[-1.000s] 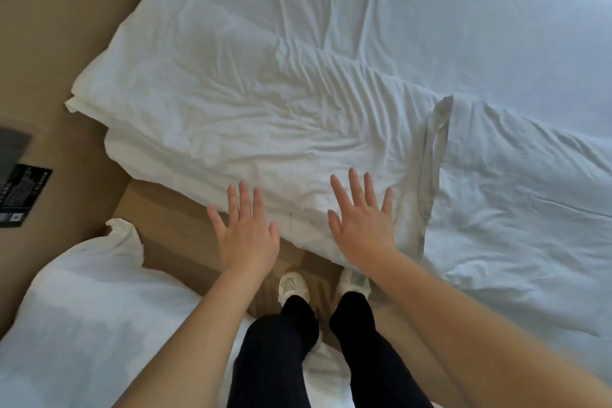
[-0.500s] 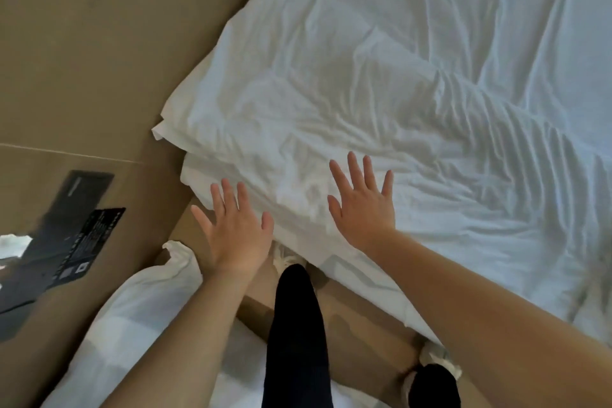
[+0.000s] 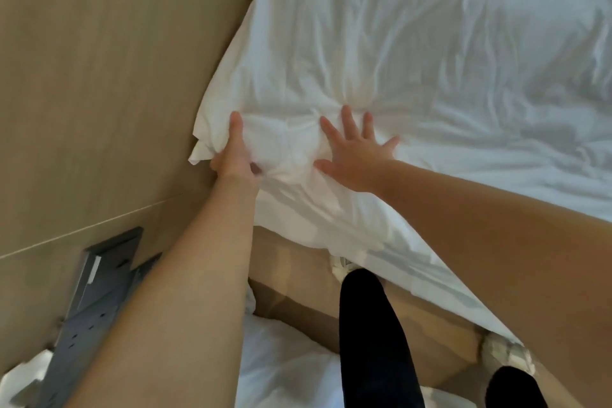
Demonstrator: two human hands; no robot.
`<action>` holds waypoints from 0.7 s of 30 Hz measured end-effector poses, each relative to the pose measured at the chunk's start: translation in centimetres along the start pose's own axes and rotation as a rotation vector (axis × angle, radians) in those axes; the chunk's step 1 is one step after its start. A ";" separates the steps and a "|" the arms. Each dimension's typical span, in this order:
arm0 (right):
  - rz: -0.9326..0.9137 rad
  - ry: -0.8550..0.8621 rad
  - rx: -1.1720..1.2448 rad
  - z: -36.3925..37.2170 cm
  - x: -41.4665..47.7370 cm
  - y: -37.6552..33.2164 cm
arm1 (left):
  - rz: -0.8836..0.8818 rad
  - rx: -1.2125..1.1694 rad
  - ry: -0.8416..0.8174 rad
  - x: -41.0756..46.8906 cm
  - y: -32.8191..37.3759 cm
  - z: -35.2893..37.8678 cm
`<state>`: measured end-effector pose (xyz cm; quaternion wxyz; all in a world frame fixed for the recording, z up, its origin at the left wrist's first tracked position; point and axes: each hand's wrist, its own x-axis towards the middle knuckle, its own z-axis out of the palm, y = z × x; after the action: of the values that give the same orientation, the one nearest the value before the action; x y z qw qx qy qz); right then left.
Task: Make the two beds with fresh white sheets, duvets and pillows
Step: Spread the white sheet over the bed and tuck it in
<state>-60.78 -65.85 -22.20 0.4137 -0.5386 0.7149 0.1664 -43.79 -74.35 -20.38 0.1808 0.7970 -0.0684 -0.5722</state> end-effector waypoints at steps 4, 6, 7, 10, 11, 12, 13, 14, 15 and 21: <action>0.007 -0.046 0.020 0.6 1.4 0.5 | -0.006 0.017 -0.083 0.9 0.4 -1.0; -0.017 -0.064 0.077 0.8 1.8 0.8 | 0.028 0.009 -0.123 0.1 0.8 -1.4; -0.041 -0.059 0.140 0.6 1.7 0.8 | 0.082 0.016 -0.154 -0.6 1.2 -1.3; -0.063 -0.014 0.548 -0.6 0.4 0.8 | 0.264 0.065 -0.206 -3.6 1.7 -0.7; -0.027 -0.018 0.730 -1.0 -0.8 1.0 | 0.330 0.095 -0.207 -4.9 1.5 -0.6; 0.021 -0.047 0.902 -1.3 -2.1 1.4 | 0.399 0.143 -0.205 -6.5 1.2 -0.5; 0.073 -0.095 1.060 -1.8 -3.5 1.9 | 0.461 0.192 -0.207 -8.2 0.8 -0.4; 0.116 -0.148 1.208 -2.4 -5.0 2.5 | 0.517 0.234 -0.217 -10.0 0.4 -0.3; 0.142 -0.182 1.357 -3.2 -6.4 3.1 | 0.573 0.274 -0.231 -11.9 -0.1 0.1; -0.015 -0.211 1.740 -10.5 -13.8 8.4 | 0.958 0.589 -0.450 -23.7 -4.8 3.7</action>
<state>-71.62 -61.20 -6.98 0.7429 -0.0186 0.5426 -0.3916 -55.65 -63.17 -2.15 0.1709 0.5534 -0.6118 -0.5387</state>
